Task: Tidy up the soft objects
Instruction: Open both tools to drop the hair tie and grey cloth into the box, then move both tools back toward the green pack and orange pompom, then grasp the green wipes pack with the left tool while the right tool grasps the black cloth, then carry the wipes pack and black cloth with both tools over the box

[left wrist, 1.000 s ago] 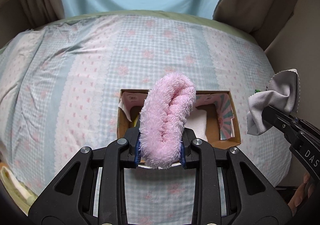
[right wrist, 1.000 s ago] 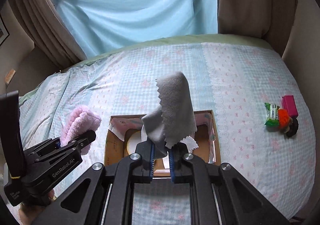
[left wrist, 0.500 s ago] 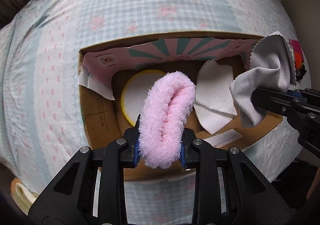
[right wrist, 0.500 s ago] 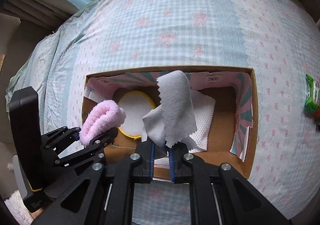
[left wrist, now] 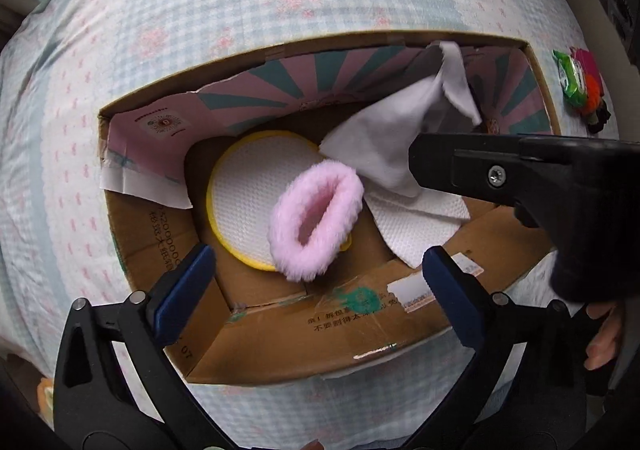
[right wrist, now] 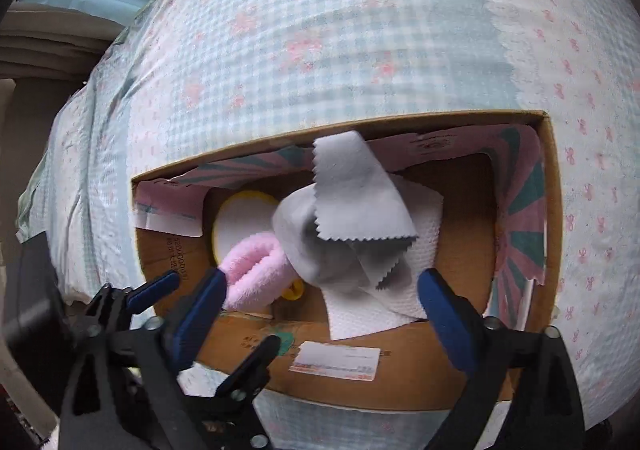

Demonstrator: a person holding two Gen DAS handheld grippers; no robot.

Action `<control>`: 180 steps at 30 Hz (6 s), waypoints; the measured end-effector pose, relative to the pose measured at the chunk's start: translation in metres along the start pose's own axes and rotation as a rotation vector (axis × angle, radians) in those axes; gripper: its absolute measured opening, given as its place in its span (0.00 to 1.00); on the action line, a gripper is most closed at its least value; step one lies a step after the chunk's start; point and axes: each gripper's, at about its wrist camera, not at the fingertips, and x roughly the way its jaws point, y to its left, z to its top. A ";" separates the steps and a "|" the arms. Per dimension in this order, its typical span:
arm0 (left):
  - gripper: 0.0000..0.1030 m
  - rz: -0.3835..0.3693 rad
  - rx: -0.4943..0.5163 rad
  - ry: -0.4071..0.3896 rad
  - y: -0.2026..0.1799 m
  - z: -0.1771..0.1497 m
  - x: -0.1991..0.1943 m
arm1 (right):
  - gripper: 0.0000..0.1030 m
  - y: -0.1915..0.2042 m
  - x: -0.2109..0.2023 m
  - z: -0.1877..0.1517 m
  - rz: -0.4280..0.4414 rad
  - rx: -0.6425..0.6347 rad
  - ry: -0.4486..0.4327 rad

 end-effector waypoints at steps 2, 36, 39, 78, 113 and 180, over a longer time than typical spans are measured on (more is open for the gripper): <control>1.00 0.015 -0.020 0.015 0.002 -0.002 0.001 | 1.00 -0.006 0.001 -0.002 0.004 0.016 -0.013; 1.00 0.124 -0.098 -0.456 -0.039 -0.106 -0.205 | 1.00 0.028 -0.226 -0.133 -0.125 -0.237 -0.586; 1.00 0.137 -0.104 -0.535 -0.053 -0.121 -0.236 | 1.00 0.024 -0.260 -0.155 -0.142 -0.234 -0.654; 1.00 -0.059 -0.038 -0.639 -0.318 -0.023 -0.234 | 1.00 -0.276 -0.373 -0.209 -0.262 -0.022 -0.884; 0.82 -0.179 0.019 0.039 -0.417 0.227 0.133 | 0.71 -0.450 -0.117 -0.048 -0.141 -0.256 -0.488; 0.36 -0.260 -0.172 -0.414 -0.204 0.043 -0.234 | 0.16 -0.155 -0.345 -0.147 -0.150 -0.331 -0.803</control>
